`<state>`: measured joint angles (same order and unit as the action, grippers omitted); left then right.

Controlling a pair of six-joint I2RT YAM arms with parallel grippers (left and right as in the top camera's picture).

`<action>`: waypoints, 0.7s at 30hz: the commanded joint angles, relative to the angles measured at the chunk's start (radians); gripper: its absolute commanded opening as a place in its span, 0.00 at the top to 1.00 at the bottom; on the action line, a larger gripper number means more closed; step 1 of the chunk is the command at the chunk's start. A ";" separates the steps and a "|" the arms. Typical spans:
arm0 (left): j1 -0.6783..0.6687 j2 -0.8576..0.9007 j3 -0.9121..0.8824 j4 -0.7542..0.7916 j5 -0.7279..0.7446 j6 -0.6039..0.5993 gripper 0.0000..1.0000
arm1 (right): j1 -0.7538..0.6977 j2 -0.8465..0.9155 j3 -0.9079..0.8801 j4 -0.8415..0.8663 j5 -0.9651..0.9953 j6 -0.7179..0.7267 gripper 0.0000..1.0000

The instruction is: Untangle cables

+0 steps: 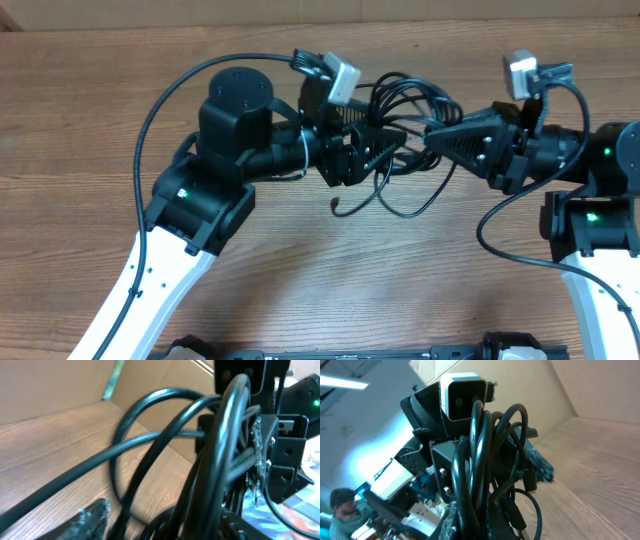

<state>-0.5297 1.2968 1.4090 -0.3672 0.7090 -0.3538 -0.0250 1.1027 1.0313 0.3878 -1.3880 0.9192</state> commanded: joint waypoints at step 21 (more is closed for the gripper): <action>-0.013 -0.011 0.008 0.006 -0.008 0.056 0.96 | 0.018 0.031 0.009 -0.035 -0.044 -0.011 0.04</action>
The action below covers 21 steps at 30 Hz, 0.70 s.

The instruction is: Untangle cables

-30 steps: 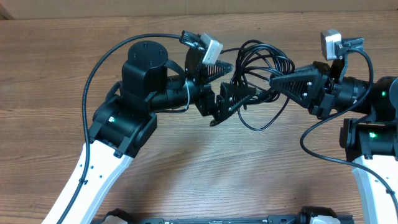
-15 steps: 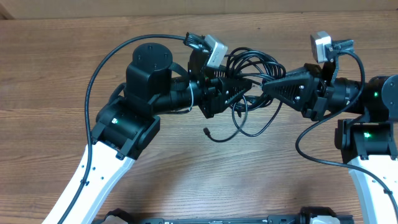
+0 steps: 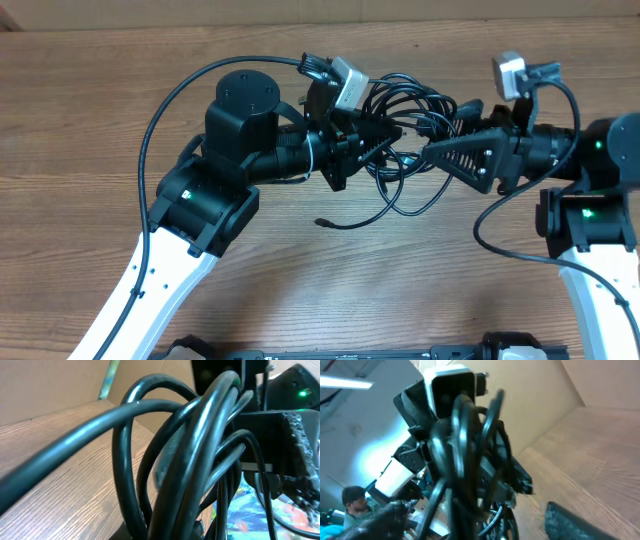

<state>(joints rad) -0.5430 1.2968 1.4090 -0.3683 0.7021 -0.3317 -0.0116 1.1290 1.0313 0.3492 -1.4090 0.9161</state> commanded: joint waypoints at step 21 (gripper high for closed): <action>0.074 -0.013 0.008 -0.175 0.275 0.624 0.96 | 0.004 0.005 0.009 0.077 -0.104 -0.053 0.11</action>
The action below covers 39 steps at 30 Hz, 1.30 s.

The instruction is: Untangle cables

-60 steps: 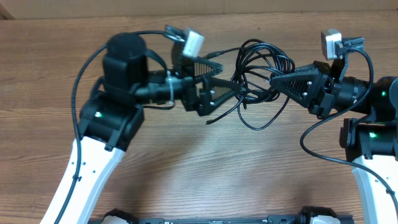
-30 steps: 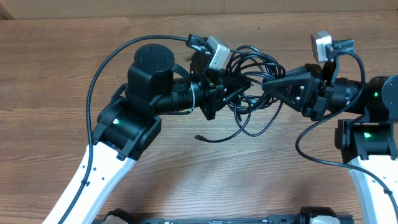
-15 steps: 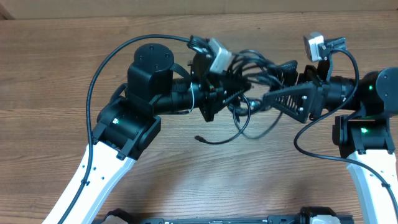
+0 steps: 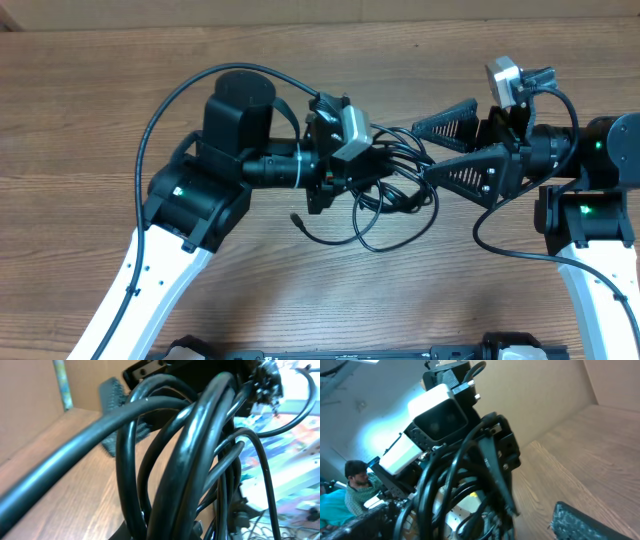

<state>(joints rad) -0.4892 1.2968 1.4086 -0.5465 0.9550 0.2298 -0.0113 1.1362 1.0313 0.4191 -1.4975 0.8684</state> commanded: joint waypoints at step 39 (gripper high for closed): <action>-0.006 -0.022 0.008 0.290 -0.288 -0.754 0.96 | -0.146 -0.003 0.009 0.006 0.045 -0.085 0.46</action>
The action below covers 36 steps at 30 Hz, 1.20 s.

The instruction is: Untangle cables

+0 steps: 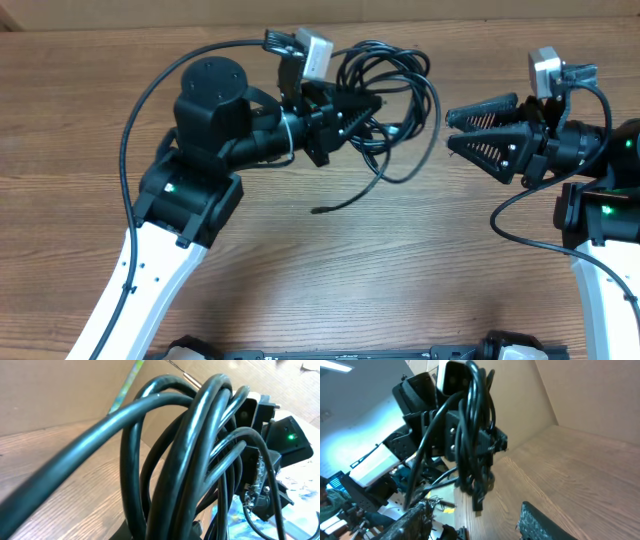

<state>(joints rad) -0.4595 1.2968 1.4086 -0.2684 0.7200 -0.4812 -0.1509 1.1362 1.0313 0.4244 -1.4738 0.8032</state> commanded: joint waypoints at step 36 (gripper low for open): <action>-0.169 0.005 0.008 0.048 -0.281 -0.074 0.95 | -0.006 -0.003 0.009 -0.011 -0.066 0.007 0.96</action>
<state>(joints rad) -0.6224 1.3048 1.4086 -0.2386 0.4881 -0.5488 -0.1558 1.1362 1.0313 0.4114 -1.4899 0.7914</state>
